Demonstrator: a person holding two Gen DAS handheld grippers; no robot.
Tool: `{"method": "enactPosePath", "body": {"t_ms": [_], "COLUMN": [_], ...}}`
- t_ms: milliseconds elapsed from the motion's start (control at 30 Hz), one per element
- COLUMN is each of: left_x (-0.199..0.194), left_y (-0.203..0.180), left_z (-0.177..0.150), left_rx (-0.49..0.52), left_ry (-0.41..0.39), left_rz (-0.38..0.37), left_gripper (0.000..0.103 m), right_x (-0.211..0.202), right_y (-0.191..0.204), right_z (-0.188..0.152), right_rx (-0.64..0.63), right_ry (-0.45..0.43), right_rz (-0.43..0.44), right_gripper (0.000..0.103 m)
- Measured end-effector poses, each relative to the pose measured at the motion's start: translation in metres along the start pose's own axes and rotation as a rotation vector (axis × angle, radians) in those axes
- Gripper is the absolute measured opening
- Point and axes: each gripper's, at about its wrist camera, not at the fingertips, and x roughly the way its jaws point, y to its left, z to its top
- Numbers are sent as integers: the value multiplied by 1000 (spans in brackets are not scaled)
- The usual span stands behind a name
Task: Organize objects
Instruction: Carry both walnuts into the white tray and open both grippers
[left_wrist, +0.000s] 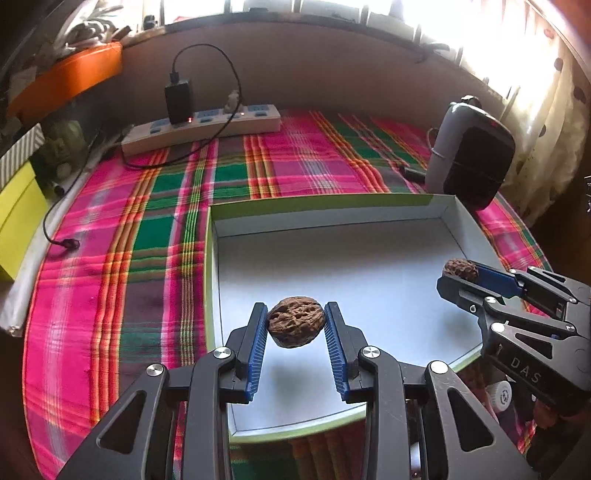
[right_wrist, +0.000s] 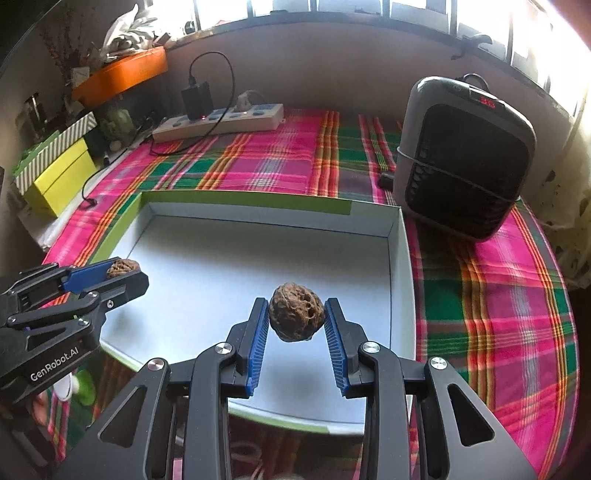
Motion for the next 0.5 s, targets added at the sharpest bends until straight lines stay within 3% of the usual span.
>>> {"method": "enactPosePath", "body": {"t_ms": [500], "left_x": [8], "left_y": [-1], "left_z": [0], "left_rx": [24], "left_ry": [10], "left_rz": [13], "left_gripper": [29], "right_x": [11], "right_y": [1], "right_z": [-2], "right_rx": [-5], "right_ry": [20], "right_rz": [-19], "right_gripper": [32]}}
